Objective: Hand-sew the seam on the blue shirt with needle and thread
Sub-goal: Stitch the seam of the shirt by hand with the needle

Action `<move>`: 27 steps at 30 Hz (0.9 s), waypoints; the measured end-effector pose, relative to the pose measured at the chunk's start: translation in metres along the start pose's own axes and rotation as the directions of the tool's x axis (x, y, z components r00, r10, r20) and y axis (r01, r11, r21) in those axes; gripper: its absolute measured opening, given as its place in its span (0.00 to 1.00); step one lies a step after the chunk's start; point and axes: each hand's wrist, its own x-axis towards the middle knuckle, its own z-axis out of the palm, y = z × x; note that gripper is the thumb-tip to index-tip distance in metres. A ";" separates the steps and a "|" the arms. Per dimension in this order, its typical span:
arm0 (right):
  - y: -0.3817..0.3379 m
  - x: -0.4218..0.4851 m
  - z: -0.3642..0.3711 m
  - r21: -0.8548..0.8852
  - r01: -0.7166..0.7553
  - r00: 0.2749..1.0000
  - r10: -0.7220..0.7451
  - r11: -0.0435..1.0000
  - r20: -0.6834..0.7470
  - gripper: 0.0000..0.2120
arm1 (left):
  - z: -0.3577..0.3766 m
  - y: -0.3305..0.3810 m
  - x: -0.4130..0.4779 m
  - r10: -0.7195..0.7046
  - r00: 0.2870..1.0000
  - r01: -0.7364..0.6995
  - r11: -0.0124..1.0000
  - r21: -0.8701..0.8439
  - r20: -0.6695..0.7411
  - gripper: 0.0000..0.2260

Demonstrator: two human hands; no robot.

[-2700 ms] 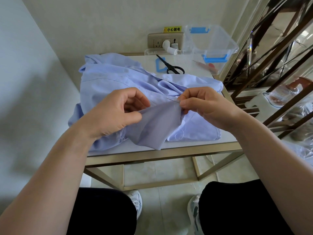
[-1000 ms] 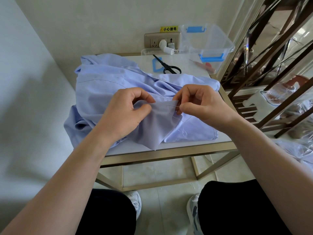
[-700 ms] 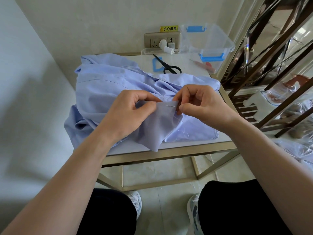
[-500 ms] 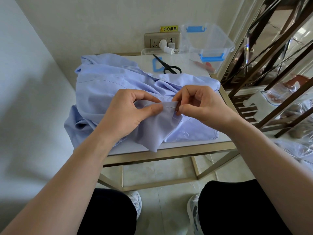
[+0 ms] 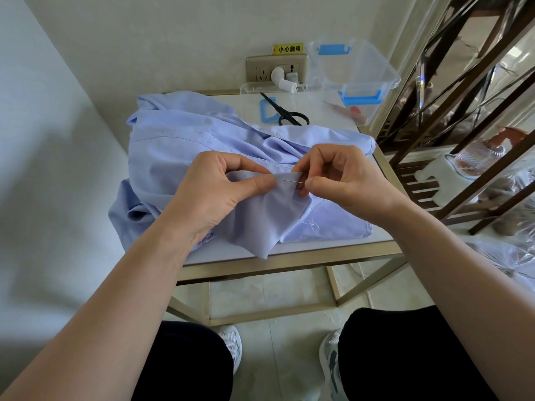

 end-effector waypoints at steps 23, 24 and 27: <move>-0.002 -0.005 0.000 -0.083 -0.026 0.998 0.021 0.996 -0.064 0.04 | 0.006 0.006 -0.003 0.005 1.000 -0.005 1.000 0.025 0.022 0.03; -0.002 -0.005 0.000 -0.085 -0.028 0.997 0.022 0.996 -0.067 0.04 | 0.006 0.006 -0.004 0.006 1.000 -0.007 1.000 0.026 0.022 0.04; -0.002 -0.005 0.001 -0.083 -0.029 0.997 0.023 0.996 -0.073 0.04 | 0.007 0.006 -0.004 0.013 1.000 -0.013 1.000 0.025 0.014 0.04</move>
